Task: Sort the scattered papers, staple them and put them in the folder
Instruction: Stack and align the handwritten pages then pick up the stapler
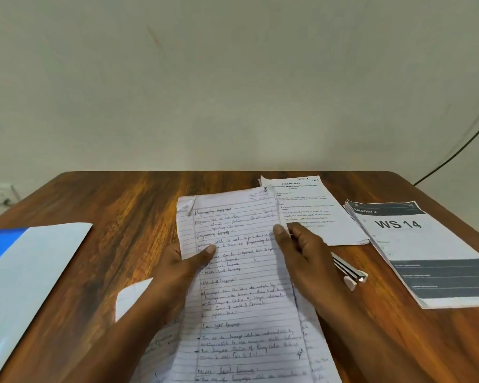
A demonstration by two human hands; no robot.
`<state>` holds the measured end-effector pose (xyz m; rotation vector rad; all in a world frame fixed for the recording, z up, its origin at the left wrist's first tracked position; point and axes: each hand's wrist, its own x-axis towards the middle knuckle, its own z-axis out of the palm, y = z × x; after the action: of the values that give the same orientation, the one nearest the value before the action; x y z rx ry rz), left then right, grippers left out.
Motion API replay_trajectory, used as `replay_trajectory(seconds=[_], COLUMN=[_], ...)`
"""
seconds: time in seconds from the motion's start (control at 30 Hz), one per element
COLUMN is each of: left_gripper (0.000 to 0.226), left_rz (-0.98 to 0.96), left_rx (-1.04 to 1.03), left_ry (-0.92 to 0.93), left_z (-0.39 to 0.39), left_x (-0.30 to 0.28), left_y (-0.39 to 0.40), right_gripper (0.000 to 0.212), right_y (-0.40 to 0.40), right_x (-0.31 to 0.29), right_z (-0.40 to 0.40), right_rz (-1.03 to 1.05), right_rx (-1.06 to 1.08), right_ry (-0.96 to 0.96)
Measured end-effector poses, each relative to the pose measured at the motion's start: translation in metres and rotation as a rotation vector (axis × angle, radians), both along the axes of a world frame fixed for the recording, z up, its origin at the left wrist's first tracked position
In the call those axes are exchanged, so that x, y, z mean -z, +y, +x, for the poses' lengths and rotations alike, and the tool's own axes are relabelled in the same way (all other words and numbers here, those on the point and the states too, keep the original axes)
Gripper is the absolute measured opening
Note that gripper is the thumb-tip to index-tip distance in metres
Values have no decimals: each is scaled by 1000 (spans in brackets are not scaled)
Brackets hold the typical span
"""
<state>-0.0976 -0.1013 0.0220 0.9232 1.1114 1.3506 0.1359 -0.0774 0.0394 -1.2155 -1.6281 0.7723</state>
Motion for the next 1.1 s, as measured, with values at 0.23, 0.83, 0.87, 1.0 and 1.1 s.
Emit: replay_trajectory(seconds=[0.23,0.83,0.87,1.0,1.1], left_gripper=[26,92,79,42,39], left_rz=[9,9,-25,-101,-76], left_rx=[-17,-49,-13,88,64], left_ry=[11,-89,-132,-147,-99], left_z=[6,-1,-4,-7,-7], left_x=[0,6,2,-9,-10], left_y=[0,8,8,2,0], right_gripper=[25,31,32,34,36], right_y=[-9,-6,-6,-8,-10], right_x=[7,9,9,10,9], right_z=[-10,-15,-15,-16,-20], right_rz=[2,-127,-124,-121,-109], right_rx=[-4,-12,-21,-102,-155], right_ry=[-29,175,188,205,195])
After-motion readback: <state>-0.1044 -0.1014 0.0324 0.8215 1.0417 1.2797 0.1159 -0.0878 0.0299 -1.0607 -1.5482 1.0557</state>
